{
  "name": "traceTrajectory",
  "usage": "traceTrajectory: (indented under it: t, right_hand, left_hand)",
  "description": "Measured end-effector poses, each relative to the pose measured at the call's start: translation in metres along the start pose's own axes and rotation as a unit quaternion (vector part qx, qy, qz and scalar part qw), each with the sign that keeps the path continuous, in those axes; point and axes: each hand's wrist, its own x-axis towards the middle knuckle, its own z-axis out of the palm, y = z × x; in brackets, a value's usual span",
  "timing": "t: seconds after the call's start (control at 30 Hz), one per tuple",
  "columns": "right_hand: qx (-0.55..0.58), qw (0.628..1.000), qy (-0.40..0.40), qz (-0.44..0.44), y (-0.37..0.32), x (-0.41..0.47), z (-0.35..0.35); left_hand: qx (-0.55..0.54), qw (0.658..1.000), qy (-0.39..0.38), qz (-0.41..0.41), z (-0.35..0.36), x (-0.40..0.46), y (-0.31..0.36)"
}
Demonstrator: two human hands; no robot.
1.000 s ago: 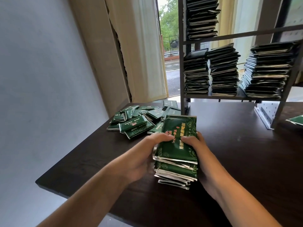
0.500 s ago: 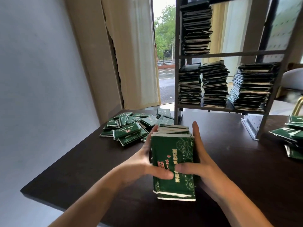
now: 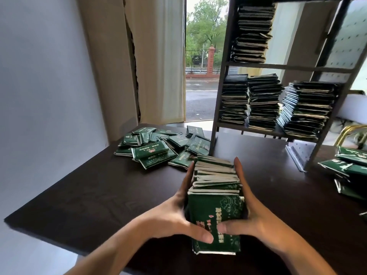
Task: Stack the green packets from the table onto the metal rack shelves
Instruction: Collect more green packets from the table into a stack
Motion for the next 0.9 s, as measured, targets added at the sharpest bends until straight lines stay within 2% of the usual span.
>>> traceTrajectory:
  t: [0.2, 0.3, 0.37, 0.4, 0.47, 0.5, 0.57, 0.67, 0.73, 0.8, 0.83, 0.9]
  right_hand:
    - [0.008, 0.992, 0.119, 0.043, -0.020, 0.011, 0.009]
    - [-0.015, 0.991, 0.107, 0.079, -0.021, 0.022, -0.007]
    - [0.034, 0.984, 0.147, 0.093, -0.005, 0.028, -0.025]
    - [0.062, 0.981, 0.144, 0.113, -0.001, 0.033, -0.032]
    - [0.050, 0.988, 0.046, 0.136, -0.018, 0.026, -0.019]
    - [0.050, 0.982, 0.068, 0.168, -0.028, 0.023, -0.017]
    - [0.054, 0.962, 0.078, 0.256, -0.036, 0.024, -0.009]
    - [0.077, 0.954, 0.118, 0.266, -0.030, 0.024, -0.011]
    - [0.093, 0.951, 0.125, 0.267, -0.036, 0.025, -0.006]
    - [0.112, 0.948, 0.156, 0.254, -0.037, 0.027, -0.004]
    - [0.122, 0.948, 0.164, 0.246, -0.037, 0.026, -0.003]
    - [0.139, 0.945, 0.183, 0.231, -0.036, 0.024, -0.002]
  left_hand:
    - [-0.039, 0.995, 0.081, -0.048, 0.009, 0.014, 0.022]
    - [-0.051, 0.990, 0.045, -0.122, 0.004, 0.019, 0.040]
    - [-0.053, 0.978, 0.019, -0.202, -0.003, 0.023, 0.048]
    - [-0.046, 0.974, 0.013, -0.222, -0.005, 0.025, 0.052]
    - [-0.025, 0.969, 0.018, -0.245, -0.008, 0.029, 0.059]
    - [-0.018, 0.965, 0.023, -0.261, -0.008, 0.029, 0.062]
    - [0.042, 0.959, 0.015, -0.281, -0.009, 0.028, 0.069]
    - [0.220, 0.941, 0.037, -0.253, -0.021, 0.027, 0.078]
    - [0.346, 0.907, 0.131, -0.200, -0.049, 0.033, 0.067]
    - [0.462, 0.841, 0.231, -0.164, -0.086, 0.041, 0.046]
    - [0.502, 0.807, 0.260, -0.172, -0.103, 0.044, 0.036]
    - [0.550, 0.760, 0.256, -0.233, -0.129, 0.049, 0.014]
